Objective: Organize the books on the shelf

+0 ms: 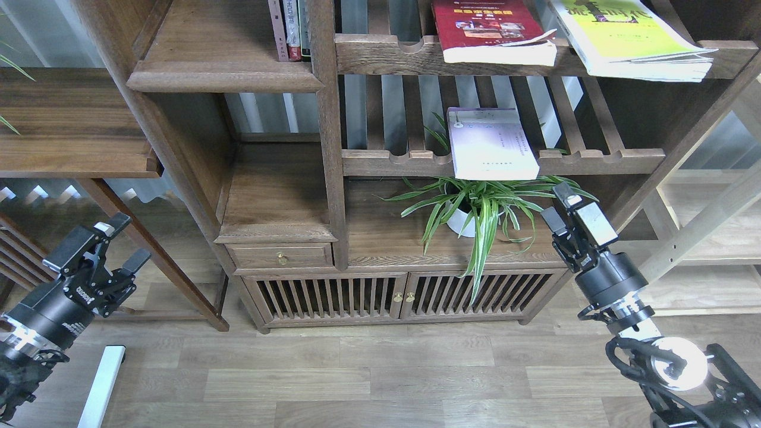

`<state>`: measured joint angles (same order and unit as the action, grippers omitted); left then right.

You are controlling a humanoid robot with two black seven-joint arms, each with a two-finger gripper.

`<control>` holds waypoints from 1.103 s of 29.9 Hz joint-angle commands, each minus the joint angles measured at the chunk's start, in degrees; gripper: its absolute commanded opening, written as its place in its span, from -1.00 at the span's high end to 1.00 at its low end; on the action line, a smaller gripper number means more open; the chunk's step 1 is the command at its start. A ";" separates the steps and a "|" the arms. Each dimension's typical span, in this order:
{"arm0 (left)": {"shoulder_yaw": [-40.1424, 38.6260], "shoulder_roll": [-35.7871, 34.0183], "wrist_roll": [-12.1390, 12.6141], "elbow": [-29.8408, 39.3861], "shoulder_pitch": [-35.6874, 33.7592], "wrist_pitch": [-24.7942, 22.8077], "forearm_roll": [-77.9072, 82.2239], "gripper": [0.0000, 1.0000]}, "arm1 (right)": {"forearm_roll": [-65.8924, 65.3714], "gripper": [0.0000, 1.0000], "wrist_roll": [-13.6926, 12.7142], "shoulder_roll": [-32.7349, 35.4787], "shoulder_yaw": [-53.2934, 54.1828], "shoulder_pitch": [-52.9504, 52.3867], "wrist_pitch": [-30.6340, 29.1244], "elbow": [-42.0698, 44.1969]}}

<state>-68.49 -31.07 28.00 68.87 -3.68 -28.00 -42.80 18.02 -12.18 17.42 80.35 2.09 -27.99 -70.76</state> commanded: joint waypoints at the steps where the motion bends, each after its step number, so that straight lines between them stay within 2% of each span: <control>1: -0.07 0.04 0.00 0.03 -0.01 0.00 0.00 -0.98 | 0.00 -1.00 0.05 -0.11 0.07 0.02 -0.01 0.01; 33: 0.46 0.04 0.00 0.47 0.17 0.00 -0.09 -0.98 | -0.35 -1.00 -0.30 1.12 0.42 0.28 -0.01 0.80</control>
<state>-68.08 -30.99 28.00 69.35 -3.52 -28.00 -42.89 17.67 -12.48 18.72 80.76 2.33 -28.00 -69.87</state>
